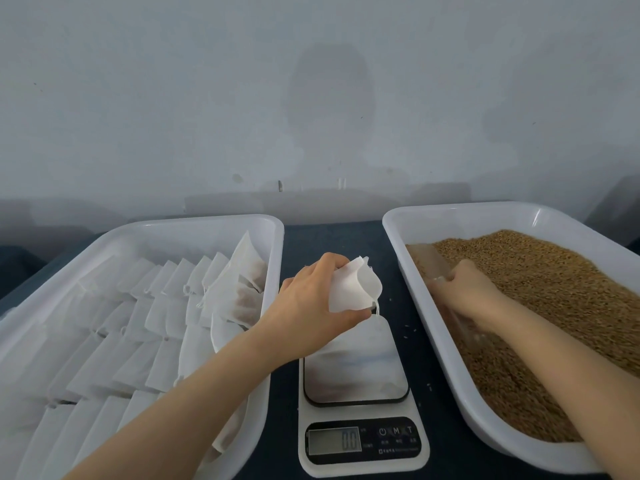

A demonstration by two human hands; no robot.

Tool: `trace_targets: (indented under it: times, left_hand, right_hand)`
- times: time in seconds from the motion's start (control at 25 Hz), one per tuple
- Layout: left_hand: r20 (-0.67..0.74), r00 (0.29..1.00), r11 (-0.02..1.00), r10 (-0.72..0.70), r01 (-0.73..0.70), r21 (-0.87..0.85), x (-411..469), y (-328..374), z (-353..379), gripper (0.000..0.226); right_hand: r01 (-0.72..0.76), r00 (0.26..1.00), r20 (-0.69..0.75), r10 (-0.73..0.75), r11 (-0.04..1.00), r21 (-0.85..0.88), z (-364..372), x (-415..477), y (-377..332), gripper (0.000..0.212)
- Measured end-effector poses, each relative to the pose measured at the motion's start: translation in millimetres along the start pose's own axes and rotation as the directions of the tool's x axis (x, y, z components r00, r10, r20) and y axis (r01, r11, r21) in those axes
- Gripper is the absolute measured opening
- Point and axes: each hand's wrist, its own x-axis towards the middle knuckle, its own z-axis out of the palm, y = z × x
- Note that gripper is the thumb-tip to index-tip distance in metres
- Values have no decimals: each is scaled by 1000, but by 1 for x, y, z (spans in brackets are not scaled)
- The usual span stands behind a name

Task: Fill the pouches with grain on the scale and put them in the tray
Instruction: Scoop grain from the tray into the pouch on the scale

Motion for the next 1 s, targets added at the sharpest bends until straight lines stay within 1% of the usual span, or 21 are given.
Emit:
trace_targets:
  times: [0.08,0.12,0.24,0.28,0.36,0.48,0.56,0.64,0.76,0.88,1.0]
  left_hand:
    - [-3,1000,1000,10,-10,-8,0,0,0,54]
    - [-8,1000,1000,13,-13,-15,0,0,0,54]
    - [-22,999,998,37,-38,-51,1,-1,0,55]
    - [-17,999,996,45,-46,-71,1,-1,0,54]
    - [0,999,991,55,-54,-123,1,-1,-2,53]
    - [30,999,974,24,-17,-228,1,1,-4,53]
    - [54,999,953,-5,21,-301,1,3,-5,49]
    - [85,996,941,-34,61,-333,0,4,-6,46]
    - [100,991,934,-91,120,-338,1,-1,-4,48]
    - [92,981,929,-172,193,-317,5,-5,-1,56]
    - [39,975,919,-218,218,-329,8,-8,1,57]
  right_hand:
    - [-20,1000,1,20,990,138,-3,1,-2,54]
    - [-29,1000,-2,30,985,172,-4,0,-4,51]
    - [-9,1000,-19,12,984,179,-10,-4,-6,40]
    - [16,999,-40,-10,987,159,-13,-7,-6,36]
    - [106,986,-135,-100,994,40,-18,-12,-5,29]
    - [228,917,-291,-273,957,-179,-24,-23,-8,26]
    - [261,871,-334,-361,915,-308,-28,-29,-11,26]
    - [283,849,-322,-419,875,-392,-32,-34,-15,26]
    - [304,829,-296,-473,828,-472,-33,-36,-16,30]
    - [396,789,-270,-552,792,-464,-33,-37,-19,32]
    - [463,719,-282,-636,740,-489,-36,-38,-20,31]
